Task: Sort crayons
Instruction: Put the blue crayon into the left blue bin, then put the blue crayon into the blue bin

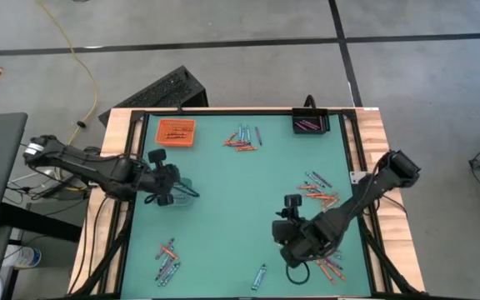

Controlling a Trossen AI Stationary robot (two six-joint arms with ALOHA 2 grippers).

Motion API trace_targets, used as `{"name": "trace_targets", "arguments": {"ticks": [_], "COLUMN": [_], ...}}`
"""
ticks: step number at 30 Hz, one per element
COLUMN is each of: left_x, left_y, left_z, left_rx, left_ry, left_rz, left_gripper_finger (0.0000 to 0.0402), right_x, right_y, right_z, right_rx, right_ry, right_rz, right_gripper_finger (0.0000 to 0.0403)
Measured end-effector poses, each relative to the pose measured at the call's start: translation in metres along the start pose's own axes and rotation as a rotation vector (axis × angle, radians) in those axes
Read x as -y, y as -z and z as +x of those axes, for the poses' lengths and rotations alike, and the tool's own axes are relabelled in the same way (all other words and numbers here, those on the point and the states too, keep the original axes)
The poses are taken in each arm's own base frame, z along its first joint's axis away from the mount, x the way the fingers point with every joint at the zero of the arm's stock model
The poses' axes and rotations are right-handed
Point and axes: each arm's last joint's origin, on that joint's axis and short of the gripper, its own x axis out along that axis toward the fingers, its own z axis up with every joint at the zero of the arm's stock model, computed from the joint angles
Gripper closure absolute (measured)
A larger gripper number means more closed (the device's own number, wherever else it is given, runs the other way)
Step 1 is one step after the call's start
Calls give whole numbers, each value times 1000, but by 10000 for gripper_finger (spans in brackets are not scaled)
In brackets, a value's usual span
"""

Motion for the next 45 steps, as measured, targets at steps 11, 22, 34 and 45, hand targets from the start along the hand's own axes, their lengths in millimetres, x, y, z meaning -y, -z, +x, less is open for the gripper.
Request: {"name": "trace_targets", "arguments": {"ticks": [11,22,34,45], "left_x": [10,17,19,19], "left_y": [-2,0,0,-1], "left_z": [41,56,55,54], "left_rx": [-251,-344,-355,-359], "left_ry": [96,134,212,224], "left_rz": [57,78,71,35], "left_gripper_finger": [394,364,359,255], "right_x": [-37,-64,-72,-74], "right_y": [4,19,28,18], "right_z": [-22,1,22,54], "right_rx": [126,252,361,411], "right_ry": [-144,-279,-413,-623], "right_rz": [-105,-181,-283,-323], "right_gripper_finger": [243,243,243,243]}}
